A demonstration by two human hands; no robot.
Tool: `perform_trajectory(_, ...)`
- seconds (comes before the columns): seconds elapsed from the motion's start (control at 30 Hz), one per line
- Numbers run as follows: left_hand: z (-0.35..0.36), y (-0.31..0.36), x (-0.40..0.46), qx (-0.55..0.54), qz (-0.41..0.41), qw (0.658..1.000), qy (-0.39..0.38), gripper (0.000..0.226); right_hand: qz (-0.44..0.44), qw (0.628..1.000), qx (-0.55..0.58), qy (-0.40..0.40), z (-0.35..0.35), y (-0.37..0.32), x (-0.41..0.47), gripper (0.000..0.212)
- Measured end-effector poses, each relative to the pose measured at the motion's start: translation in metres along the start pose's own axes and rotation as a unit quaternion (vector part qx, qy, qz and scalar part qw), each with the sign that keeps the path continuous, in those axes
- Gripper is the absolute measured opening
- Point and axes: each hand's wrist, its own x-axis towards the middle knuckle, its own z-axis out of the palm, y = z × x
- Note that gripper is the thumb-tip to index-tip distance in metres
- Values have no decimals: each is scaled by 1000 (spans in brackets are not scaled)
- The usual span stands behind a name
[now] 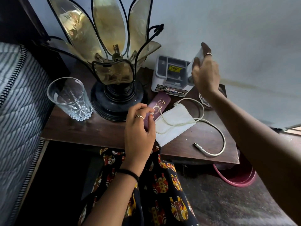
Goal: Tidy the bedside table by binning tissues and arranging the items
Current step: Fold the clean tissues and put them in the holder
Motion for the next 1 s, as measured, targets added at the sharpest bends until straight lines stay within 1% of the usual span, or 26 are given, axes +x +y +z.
perform_trajectory(0.1,0,1,0,-24,-14,1000,12,16,14,997,66,-25,-8,1,-6,62)
perform_trajectory(0.2,-2,0,-1,-36,-30,998,34,18,-6,994,103,19,-21,7,-27,67)
perform_trajectory(0.27,-5,1,-1,-34,-37,998,43,19,-25,994,92,57,-30,12,-53,58)
perform_trajectory(0.33,-7,3,-2,-34,-42,998,41,20,-68,993,69,66,-36,21,-87,40)
perform_trajectory(0.37,-8,4,-3,-31,-42,998,40,20,-90,993,57,44,-37,27,-105,32)
perform_trajectory(0.4,-9,5,-4,-27,-43,998,37,21,-106,993,46,5,-38,34,-124,26)
perform_trajectory(0.47,-10,6,-7,-15,-44,999,24,21,-112,989,34,-95,-37,46,-158,22)
perform_trajectory(0.53,-11,8,-11,2,-42,999,8,22,-112,978,27,-175,-36,55,-182,23)
perform_trajectory(0.63,-10,12,-19,37,-50,998,-5,23,-152,959,22,-238,-29,59,-197,24)
perform_trajectory(0.7,-8,14,-23,56,-90,994,-16,23,-191,939,-5,-286,-25,59,-197,32)
perform_trajectory(0.73,-6,16,-24,62,-119,991,-26,28,-221,926,-32,-304,-22,60,-195,36)
perform_trajectory(0.8,-3,20,-26,72,-161,984,-40,40,-287,902,-76,-312,-17,59,-190,38)
perform_trajectory(0.83,-1,22,-26,75,-165,982,-45,43,-312,896,-93,-304,-17,58,-187,37)
perform_trajectory(0.9,0,24,-28,80,-163,982,-56,39,-355,885,-133,-270,-18,54,-180,34)
perform_trajectory(1.0,3,18,-25,87,-163,981,-56,29,-387,857,-198,-278,-15,50,-176,36)
